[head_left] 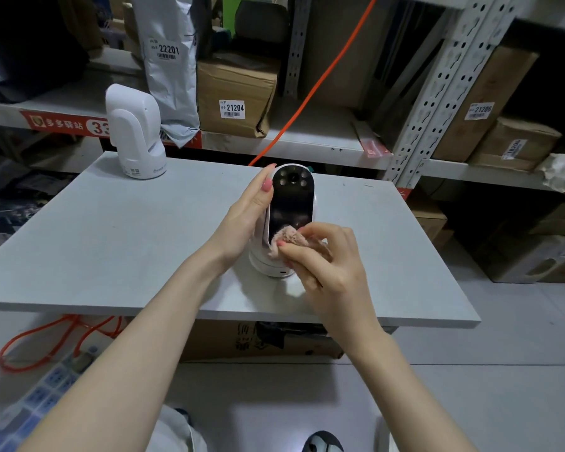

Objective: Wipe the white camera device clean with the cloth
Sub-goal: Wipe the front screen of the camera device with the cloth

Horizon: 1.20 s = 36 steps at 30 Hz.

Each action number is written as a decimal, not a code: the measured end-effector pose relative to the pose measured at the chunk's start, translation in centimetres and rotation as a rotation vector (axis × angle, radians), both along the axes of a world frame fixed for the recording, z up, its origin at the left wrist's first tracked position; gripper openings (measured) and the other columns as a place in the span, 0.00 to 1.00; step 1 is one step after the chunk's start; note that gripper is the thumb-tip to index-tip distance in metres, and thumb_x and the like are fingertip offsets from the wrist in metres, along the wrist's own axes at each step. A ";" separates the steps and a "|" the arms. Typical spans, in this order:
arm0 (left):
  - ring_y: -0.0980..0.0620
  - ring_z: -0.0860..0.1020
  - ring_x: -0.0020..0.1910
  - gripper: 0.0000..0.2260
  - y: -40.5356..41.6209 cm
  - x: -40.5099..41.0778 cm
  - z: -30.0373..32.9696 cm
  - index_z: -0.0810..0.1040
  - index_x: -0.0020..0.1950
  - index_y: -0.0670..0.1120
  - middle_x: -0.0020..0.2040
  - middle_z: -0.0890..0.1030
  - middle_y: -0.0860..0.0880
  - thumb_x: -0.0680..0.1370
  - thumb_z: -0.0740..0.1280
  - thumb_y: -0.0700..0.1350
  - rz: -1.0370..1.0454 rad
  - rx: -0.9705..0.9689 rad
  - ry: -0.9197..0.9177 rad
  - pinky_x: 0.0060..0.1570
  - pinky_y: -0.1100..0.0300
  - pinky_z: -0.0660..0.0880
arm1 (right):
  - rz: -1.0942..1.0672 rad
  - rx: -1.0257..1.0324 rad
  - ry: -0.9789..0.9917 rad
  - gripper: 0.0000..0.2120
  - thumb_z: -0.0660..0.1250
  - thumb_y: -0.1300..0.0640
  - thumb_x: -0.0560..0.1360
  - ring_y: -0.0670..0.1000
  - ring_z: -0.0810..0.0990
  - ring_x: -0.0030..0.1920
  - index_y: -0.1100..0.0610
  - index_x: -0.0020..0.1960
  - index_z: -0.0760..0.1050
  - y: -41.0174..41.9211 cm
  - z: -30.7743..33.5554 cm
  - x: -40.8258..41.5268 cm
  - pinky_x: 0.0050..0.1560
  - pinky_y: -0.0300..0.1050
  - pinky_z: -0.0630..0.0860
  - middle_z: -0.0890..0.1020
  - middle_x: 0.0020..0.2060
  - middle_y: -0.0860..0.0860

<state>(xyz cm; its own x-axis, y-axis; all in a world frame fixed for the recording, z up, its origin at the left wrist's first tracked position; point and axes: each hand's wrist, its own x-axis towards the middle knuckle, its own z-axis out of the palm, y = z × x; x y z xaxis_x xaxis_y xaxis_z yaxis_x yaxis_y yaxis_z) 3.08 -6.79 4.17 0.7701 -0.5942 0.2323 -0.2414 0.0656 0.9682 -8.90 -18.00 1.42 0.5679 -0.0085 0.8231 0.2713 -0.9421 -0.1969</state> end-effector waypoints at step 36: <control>0.58 0.73 0.39 0.14 -0.7 -0.8 -0.1 0.72 0.48 0.43 0.42 0.74 0.49 0.74 0.59 0.54 0.104 -0.105 0.057 0.39 0.67 0.69 | 0.180 1.190 0.272 0.04 0.69 0.62 0.75 0.43 0.82 0.50 0.58 0.50 0.79 -0.4 1.0 -1.0 0.52 0.36 0.78 0.84 0.46 0.48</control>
<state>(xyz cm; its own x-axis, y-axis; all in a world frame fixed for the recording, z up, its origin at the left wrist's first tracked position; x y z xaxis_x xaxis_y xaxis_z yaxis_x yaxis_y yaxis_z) 2.29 -7.47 4.07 0.8397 -0.4855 0.2431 -0.1970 0.1448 0.9696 -9.89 -18.43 2.39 0.7901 -0.5753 0.2113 0.1949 -0.0911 -0.9766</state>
